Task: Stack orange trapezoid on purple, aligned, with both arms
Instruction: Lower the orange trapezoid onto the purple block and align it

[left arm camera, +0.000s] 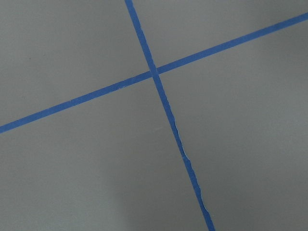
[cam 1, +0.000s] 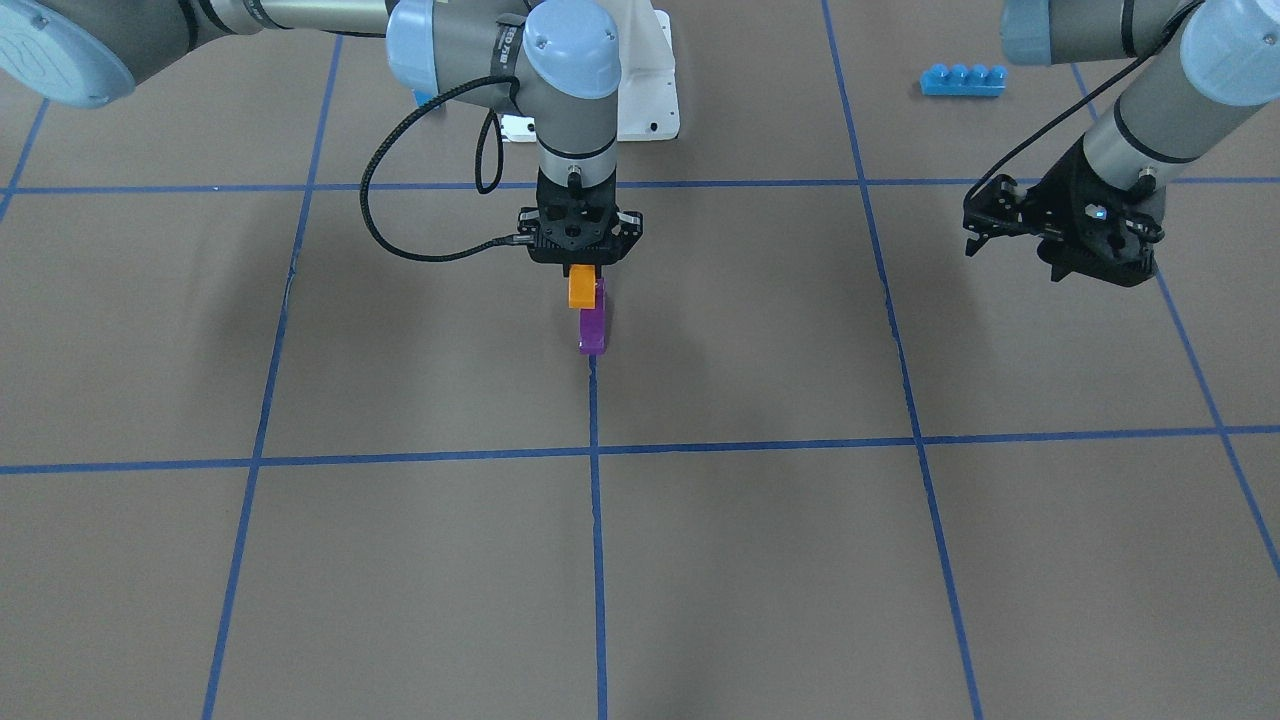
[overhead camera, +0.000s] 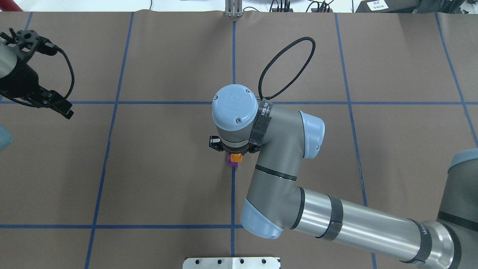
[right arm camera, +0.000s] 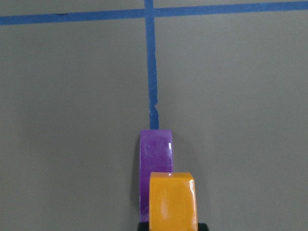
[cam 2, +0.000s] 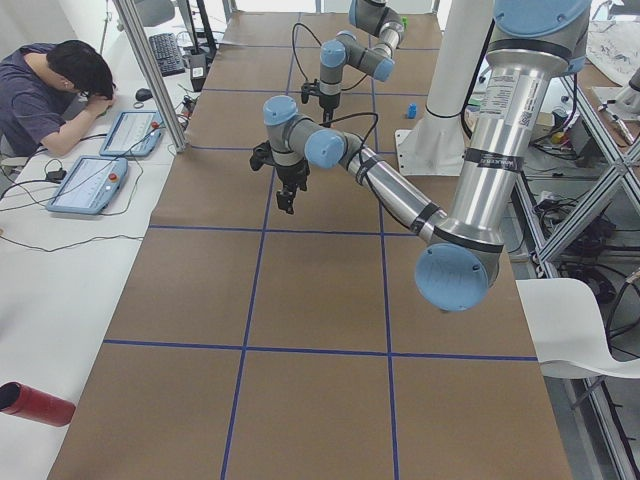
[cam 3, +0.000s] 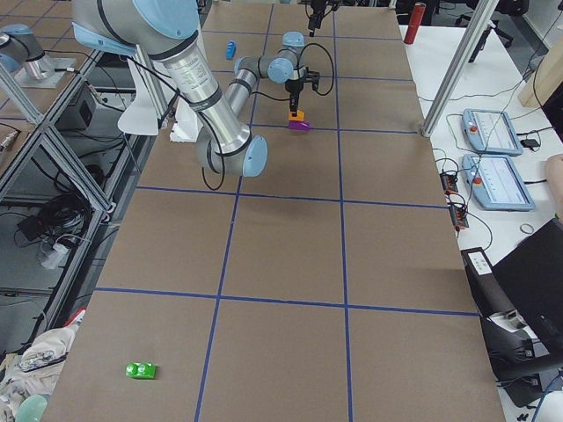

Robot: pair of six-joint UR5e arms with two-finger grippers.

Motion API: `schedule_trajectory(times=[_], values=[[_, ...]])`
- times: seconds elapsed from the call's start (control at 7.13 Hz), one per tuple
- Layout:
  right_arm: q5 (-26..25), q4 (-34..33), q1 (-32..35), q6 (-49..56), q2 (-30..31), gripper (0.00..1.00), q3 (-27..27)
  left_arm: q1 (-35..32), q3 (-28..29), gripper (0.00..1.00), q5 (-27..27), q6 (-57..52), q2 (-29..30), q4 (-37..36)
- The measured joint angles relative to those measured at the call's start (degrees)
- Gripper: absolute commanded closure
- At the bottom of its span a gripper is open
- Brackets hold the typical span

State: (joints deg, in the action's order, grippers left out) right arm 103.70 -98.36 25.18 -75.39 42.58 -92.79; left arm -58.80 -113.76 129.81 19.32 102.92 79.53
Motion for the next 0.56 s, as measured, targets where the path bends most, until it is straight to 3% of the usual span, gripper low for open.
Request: schedule_trajectory(times=[0.56], values=[[-1.4, 0.1, -0.3, 0.6, 0.0, 1.0, 0.1, 0.1, 0.0, 0.0, 0.0, 0.0, 0.0, 0.0]])
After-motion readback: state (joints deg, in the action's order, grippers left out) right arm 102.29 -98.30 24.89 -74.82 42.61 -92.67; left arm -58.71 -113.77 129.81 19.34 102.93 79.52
